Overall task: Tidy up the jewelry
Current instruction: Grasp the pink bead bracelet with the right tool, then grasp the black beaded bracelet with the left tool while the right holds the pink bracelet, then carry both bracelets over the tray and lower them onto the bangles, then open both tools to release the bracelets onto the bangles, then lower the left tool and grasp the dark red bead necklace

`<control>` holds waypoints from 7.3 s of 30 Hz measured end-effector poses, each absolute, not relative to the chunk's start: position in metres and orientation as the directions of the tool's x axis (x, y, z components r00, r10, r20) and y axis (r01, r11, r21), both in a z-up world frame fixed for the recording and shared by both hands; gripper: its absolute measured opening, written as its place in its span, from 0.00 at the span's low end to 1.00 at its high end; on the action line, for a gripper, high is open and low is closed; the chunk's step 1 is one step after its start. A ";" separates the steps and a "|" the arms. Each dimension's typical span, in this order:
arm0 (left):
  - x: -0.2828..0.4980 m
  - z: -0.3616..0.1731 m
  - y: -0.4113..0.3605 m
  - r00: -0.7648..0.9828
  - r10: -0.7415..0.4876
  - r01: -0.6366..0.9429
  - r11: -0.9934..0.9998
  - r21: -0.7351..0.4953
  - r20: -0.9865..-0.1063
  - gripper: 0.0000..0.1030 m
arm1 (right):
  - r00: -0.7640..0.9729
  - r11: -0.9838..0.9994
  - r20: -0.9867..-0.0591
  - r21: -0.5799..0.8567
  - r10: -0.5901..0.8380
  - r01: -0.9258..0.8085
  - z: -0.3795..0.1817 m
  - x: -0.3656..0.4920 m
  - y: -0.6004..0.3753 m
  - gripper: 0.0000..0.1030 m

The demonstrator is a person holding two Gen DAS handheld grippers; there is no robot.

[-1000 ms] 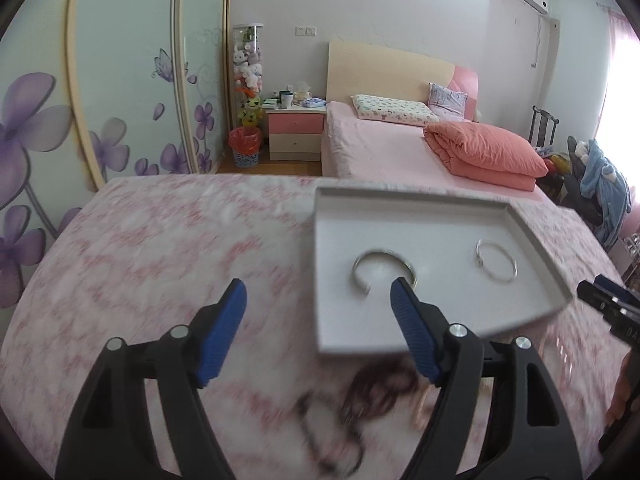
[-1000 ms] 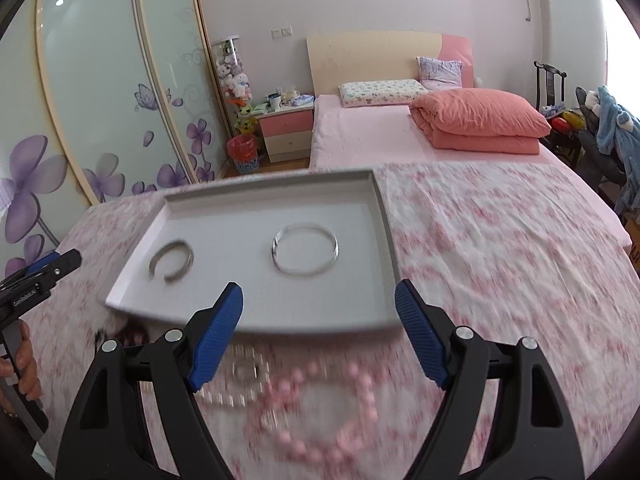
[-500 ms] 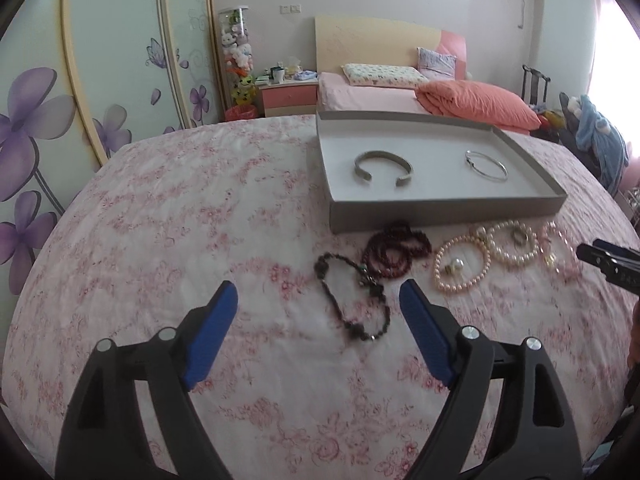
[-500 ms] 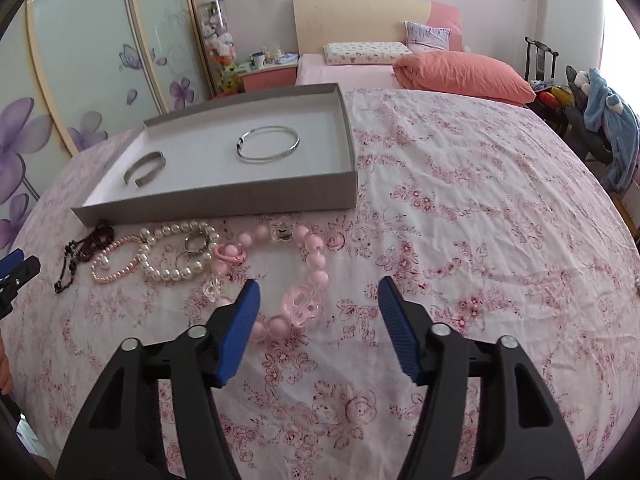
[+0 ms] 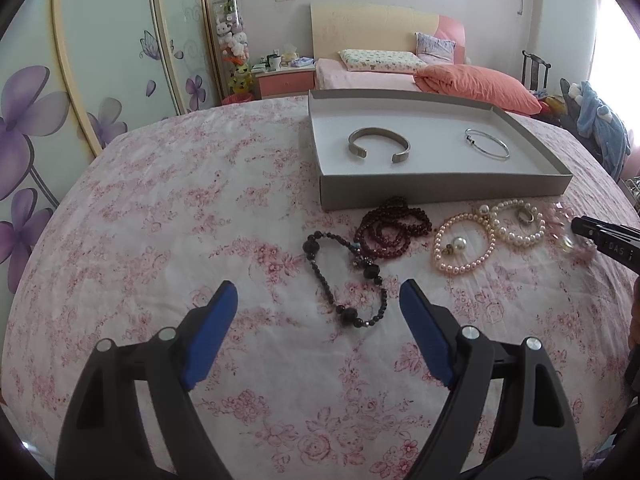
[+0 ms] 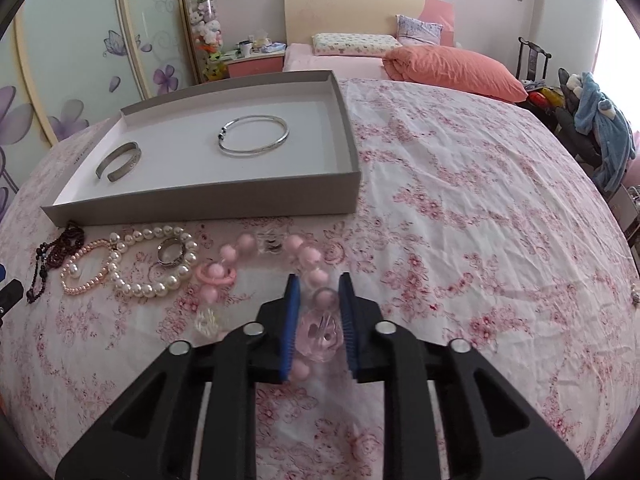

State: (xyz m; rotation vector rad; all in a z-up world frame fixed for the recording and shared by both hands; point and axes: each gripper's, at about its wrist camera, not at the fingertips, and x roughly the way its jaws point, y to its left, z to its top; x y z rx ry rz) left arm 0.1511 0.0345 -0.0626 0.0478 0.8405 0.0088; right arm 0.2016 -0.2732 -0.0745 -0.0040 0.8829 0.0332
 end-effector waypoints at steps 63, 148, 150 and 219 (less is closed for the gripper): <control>0.162 -0.078 0.036 0.606 0.044 -0.035 0.999 0.029 -0.794 0.10 | 0.631 0.999 -0.775 0.044 0.043 -0.014 -0.074 0.200 -0.281 0.19; 0.192 0.038 -0.038 0.868 -0.103 0.109 0.994 -0.016 -0.486 0.10 | 0.921 0.977 -0.328 0.117 0.209 -0.180 0.056 0.172 -0.223 0.14; 0.203 0.038 -0.038 0.868 -0.100 0.106 0.994 -0.016 -0.487 0.10 | 0.922 0.977 -0.329 0.118 0.205 -0.176 0.057 0.181 -0.223 0.14; 0.184 -0.047 0.064 0.720 -0.001 -0.043 0.998 -0.046 -0.694 0.63 | 0.606 0.976 -0.770 0.099 0.199 -0.195 -0.069 0.215 -0.209 0.26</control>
